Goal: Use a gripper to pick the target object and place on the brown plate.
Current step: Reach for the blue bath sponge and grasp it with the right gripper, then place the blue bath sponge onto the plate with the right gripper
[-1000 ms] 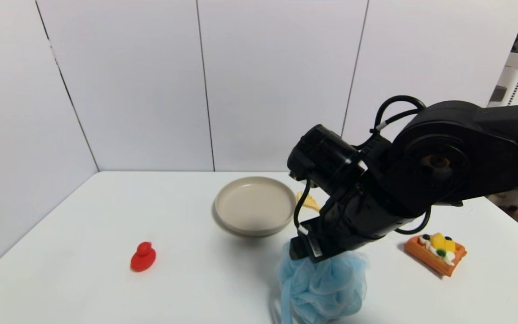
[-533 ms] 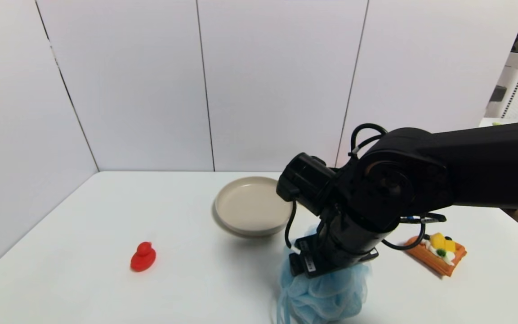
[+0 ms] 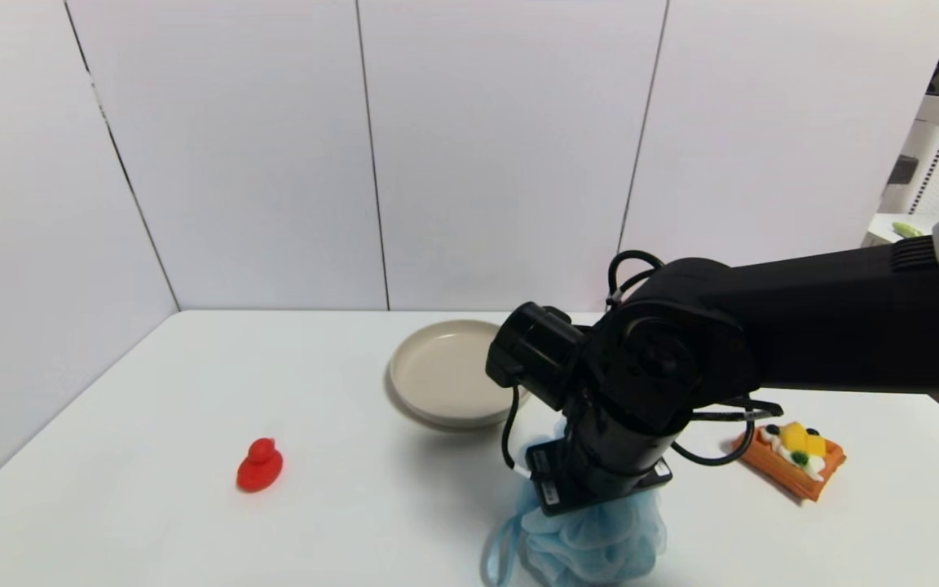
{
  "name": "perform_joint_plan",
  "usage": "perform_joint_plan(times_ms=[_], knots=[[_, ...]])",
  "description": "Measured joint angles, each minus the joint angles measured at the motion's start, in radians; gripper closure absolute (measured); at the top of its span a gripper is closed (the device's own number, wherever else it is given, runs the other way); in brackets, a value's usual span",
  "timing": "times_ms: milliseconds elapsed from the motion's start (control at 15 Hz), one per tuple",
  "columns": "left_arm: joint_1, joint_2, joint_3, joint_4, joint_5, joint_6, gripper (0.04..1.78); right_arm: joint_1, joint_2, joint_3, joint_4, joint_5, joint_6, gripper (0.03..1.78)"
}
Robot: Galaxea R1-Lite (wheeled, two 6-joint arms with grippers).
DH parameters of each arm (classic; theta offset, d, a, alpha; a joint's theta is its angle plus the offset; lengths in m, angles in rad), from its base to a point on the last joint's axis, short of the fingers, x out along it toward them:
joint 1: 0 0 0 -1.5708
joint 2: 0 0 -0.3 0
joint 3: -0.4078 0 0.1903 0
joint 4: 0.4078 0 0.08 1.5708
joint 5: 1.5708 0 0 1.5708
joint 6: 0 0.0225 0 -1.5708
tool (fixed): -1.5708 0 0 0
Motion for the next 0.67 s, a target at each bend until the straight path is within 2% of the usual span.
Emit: perform_joint_plan(times_ms=[267,333,400,467,667], knots=[[0.000,0.000,0.000,0.000,0.000,0.000,0.13,0.000,-0.053,-0.010,0.007,-0.005,-0.027,1.17],[0.000,0.000,0.000,0.000,0.000,0.000,0.13,-0.003,-0.072,-0.026,0.008,-0.007,-0.047,1.29],[0.000,0.000,0.000,0.000,0.000,0.000,0.13,-0.011,-0.092,-0.051,0.008,-0.008,-0.081,1.59],[0.000,0.000,0.000,0.000,0.000,0.000,0.13,-0.021,-0.107,-0.083,0.008,-0.007,-0.117,1.73],[0.000,0.000,0.000,0.000,0.000,0.000,0.13,-0.052,-0.128,-0.232,0.005,-0.006,-0.221,1.73]])
